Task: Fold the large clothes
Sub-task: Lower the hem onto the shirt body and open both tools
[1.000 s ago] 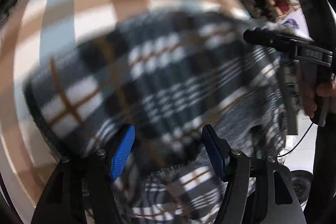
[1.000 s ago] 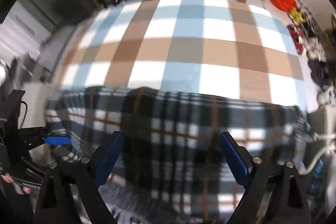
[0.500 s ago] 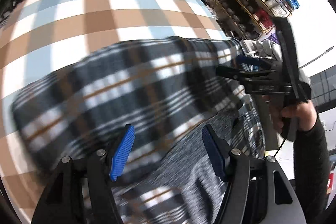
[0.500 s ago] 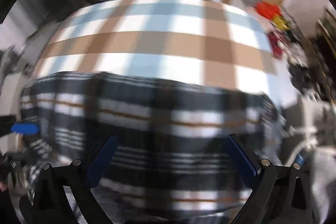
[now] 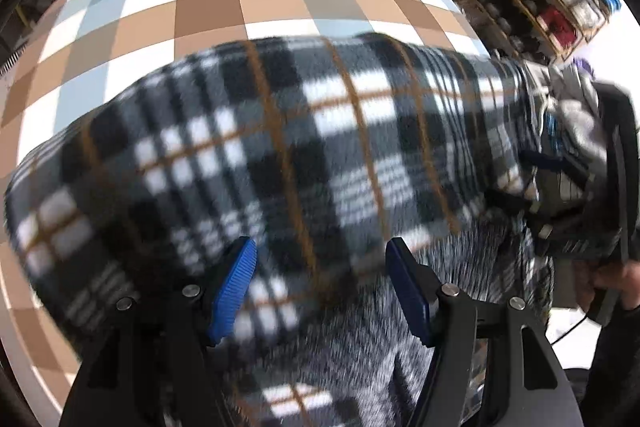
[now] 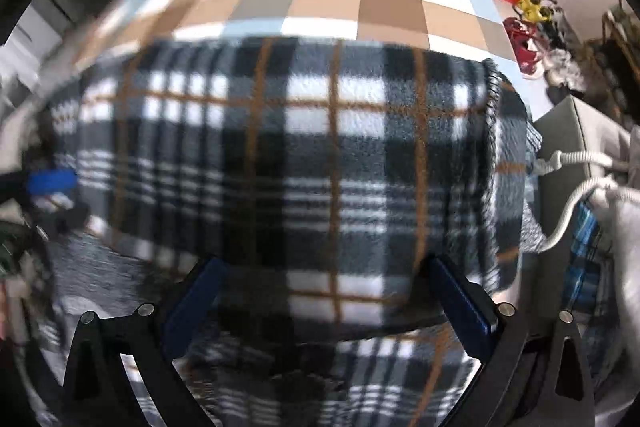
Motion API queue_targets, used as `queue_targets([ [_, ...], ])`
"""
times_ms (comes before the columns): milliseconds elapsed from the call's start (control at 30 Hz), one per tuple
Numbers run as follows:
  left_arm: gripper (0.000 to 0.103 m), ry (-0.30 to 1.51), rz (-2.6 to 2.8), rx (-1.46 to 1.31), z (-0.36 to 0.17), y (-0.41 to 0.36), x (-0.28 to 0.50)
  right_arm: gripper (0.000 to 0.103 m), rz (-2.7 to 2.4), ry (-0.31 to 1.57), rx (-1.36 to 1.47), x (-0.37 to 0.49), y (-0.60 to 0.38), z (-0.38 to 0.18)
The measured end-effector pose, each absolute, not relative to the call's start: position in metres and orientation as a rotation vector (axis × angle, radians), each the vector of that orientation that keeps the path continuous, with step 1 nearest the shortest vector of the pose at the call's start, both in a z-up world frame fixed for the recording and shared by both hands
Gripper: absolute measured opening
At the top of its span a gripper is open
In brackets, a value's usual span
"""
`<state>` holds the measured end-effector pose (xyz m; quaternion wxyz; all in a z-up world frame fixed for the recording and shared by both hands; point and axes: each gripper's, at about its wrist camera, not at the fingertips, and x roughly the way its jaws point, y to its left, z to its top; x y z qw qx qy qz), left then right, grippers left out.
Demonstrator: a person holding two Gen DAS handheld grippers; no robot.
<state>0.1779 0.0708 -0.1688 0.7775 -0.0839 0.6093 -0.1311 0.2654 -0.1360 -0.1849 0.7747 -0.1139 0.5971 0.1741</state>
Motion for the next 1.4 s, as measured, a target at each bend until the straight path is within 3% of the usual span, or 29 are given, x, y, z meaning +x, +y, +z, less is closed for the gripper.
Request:
queue_targets([
  [167, 0.062, 1.359, -0.252, -0.186, -0.178, 0.08, 0.187, 0.103, 0.43, 1.163, -0.186, 0.258, -0.127, -0.171],
  [500, 0.062, 1.339, -0.325, -0.481, -0.2, 0.148, 0.224, 0.103, 0.37, 1.251, -0.352, 0.285, -0.086, -0.195],
  [733, 0.063, 1.269, -0.315, -0.321, -0.197, 0.152, 0.24, 0.103, 0.406, 1.175, -0.355, 0.305, -0.07, -0.2],
  [933, 0.062, 1.219, -0.393, -0.325, -0.198, 0.166, 0.193, 0.103, 0.459, 1.112, -0.416, 0.264, -0.081, -0.202],
  [1200, 0.062, 1.151, -0.407, -0.133, -0.191, 0.155, 0.158, 0.103, 0.453, 1.154, -0.206, 0.234, -0.13, -0.199],
  [1400, 0.063, 1.12, -0.245, -0.005, -0.164, 0.145, 0.141, 0.103, 0.48, 1.08, 0.078, 0.194, -0.154, -0.16],
])
